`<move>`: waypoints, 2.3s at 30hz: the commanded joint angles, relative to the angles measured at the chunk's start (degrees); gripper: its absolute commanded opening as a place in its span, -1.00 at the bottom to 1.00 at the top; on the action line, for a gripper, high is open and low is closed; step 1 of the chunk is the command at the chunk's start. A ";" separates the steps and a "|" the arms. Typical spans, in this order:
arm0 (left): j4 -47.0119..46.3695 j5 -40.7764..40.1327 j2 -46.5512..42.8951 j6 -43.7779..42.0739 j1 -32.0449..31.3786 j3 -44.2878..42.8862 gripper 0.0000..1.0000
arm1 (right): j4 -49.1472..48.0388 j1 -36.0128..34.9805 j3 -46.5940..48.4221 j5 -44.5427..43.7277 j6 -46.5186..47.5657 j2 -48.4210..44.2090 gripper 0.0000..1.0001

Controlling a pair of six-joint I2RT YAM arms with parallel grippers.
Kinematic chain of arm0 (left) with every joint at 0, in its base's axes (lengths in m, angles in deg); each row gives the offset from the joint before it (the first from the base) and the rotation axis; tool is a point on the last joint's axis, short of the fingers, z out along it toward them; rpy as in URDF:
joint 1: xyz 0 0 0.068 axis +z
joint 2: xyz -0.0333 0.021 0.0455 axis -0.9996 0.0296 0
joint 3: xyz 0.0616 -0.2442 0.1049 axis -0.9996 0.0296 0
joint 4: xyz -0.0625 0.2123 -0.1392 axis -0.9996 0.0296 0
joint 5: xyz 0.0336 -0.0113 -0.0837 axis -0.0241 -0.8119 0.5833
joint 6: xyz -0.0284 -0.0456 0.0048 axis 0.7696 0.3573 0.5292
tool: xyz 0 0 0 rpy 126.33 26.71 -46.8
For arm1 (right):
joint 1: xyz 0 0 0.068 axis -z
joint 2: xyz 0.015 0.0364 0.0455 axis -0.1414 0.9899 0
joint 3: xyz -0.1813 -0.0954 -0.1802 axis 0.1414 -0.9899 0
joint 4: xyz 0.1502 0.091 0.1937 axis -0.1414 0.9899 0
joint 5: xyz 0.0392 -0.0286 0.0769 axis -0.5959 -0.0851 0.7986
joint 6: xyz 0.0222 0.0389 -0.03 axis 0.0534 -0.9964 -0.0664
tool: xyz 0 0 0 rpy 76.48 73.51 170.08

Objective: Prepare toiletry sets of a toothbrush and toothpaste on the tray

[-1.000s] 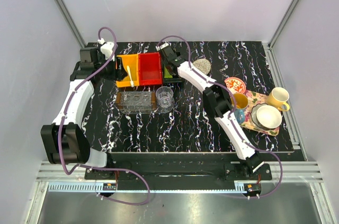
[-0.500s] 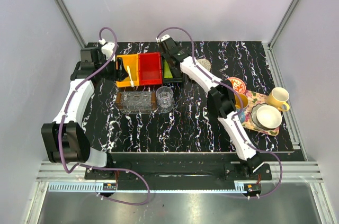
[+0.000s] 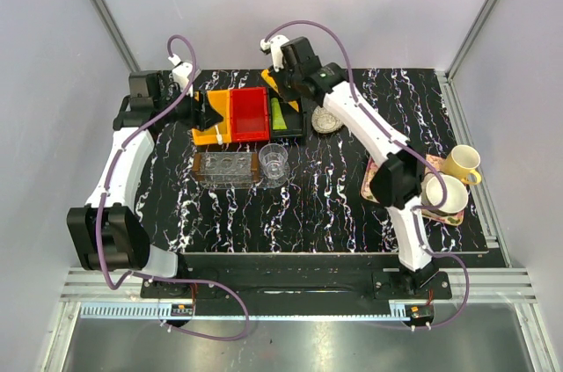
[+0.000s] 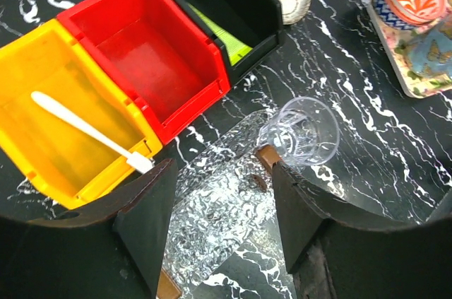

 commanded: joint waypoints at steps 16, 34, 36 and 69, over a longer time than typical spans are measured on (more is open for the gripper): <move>5.51 6.99 -8.97 -19.90 -9.59 -4.71 0.49 | 9.13 -0.53 -13.74 39.20 6.74 -18.52 -0.74; 11.49 -11.74 -11.80 -38.37 -25.77 -2.95 0.64 | 18.18 -0.53 -11.64 50.37 8.85 -17.12 -0.75; 11.75 -14.28 -11.27 -39.52 -27.35 -2.86 0.64 | 18.98 -0.45 -11.02 51.07 9.02 -16.59 -0.75; 9.29 -26.68 -8.72 -45.85 -35.61 2.59 -0.68 | 21.44 -0.62 -9.97 53.27 9.02 -14.48 -0.74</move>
